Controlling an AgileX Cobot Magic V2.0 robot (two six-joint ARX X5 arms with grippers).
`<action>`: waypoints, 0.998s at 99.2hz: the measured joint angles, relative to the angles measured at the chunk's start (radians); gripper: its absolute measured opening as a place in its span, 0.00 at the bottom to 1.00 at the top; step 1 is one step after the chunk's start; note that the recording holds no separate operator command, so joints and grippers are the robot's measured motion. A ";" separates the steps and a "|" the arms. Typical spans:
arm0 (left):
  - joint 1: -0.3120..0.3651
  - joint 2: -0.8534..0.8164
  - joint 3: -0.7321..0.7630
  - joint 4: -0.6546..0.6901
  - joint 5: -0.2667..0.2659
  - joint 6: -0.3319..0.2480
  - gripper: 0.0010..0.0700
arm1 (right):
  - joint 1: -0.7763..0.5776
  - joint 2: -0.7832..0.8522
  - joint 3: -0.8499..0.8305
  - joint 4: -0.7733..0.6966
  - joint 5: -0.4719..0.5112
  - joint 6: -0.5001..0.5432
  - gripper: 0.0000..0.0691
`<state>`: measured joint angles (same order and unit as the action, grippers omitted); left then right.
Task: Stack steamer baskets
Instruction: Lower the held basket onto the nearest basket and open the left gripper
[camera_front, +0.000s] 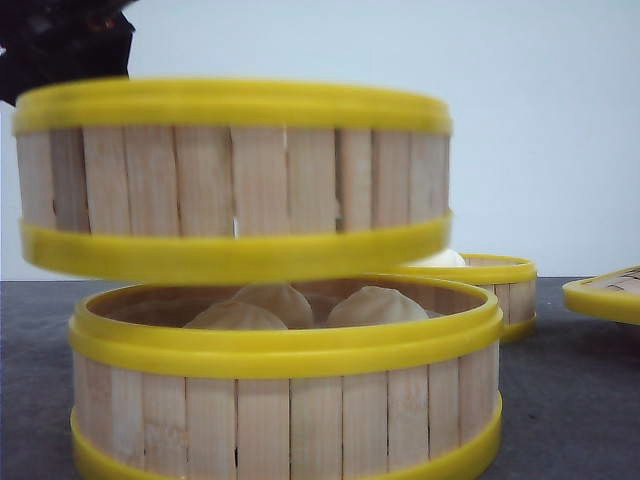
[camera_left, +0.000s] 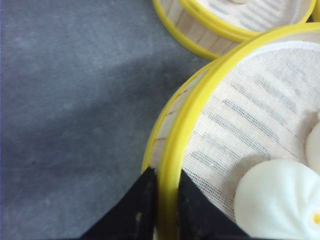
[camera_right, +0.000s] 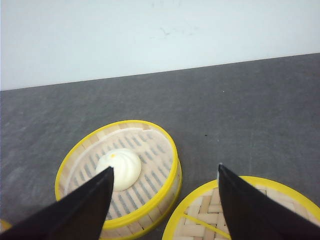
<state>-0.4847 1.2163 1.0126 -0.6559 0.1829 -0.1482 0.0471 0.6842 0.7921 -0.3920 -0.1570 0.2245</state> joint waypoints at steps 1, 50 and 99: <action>-0.001 0.000 0.000 0.002 0.000 -0.001 0.02 | 0.000 0.002 0.000 0.000 0.000 0.000 0.59; -0.027 0.070 0.000 0.050 0.003 -0.026 0.02 | 0.001 0.030 0.000 0.000 0.000 0.000 0.59; -0.040 0.117 0.000 0.042 0.003 -0.048 0.02 | 0.007 0.035 0.000 0.000 0.000 0.000 0.59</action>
<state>-0.5251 1.3338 1.0122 -0.6136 0.1864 -0.1967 0.0544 0.7189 0.7921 -0.3923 -0.1574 0.2245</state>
